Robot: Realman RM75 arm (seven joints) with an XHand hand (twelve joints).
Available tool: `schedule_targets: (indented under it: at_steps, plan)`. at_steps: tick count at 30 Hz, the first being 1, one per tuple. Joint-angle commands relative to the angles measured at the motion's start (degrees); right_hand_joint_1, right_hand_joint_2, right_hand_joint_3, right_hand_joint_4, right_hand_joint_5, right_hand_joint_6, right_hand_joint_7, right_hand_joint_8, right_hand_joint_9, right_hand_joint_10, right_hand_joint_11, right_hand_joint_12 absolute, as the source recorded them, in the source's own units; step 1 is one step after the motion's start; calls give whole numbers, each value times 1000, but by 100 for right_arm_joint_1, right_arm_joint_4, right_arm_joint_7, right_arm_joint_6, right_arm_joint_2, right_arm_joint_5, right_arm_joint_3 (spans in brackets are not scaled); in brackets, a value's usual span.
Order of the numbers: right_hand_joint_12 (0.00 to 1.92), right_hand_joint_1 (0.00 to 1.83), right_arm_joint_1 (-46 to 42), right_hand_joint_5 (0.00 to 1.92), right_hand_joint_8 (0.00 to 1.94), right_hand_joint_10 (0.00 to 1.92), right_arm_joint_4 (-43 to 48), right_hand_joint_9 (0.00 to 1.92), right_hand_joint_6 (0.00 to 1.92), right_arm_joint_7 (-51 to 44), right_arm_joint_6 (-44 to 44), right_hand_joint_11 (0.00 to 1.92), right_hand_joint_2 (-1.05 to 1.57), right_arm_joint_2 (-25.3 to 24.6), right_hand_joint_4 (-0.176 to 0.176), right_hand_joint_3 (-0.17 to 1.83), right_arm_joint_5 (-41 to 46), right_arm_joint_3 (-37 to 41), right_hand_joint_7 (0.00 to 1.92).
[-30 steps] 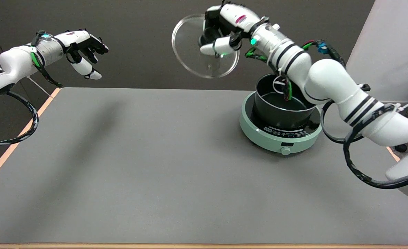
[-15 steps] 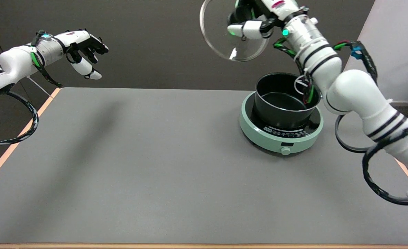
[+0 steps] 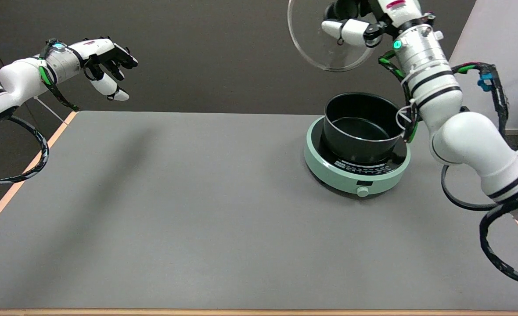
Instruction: Place the pot lid onto the pot.
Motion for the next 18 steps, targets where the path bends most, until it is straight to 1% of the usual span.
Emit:
schedule_targets:
  at_steps: [1,2,4,10,12,15,18]
  plan:
    - [1921,1151,-1256,490,1661,1921,700,717,1598,761,185,504,1149,159,-151,383,-161,1165,756]
    - [1921,1152,-1290,493,1661,1921,699,722,1597,760,102,512,1143,176,-151,393,57,1240,758]
    - [1921,1154,-1414,502,1657,1921,651,733,1592,721,-109,537,1128,280,-149,418,842,1426,763]
    - [1921,1161,-1550,523,1648,1921,508,742,1581,713,-187,590,1094,729,-149,469,1773,1386,779]
    - [1921,1164,-1622,529,1648,1921,492,751,1579,713,-187,602,1083,943,-149,487,2263,1370,783]
    - [1921,1169,-1766,539,1647,1921,516,781,1574,713,-186,606,1064,1117,-153,516,2443,1419,792]
    - [1921,1171,-1934,539,1646,1921,532,781,1569,713,-179,606,1066,1133,-157,510,2451,1564,792]
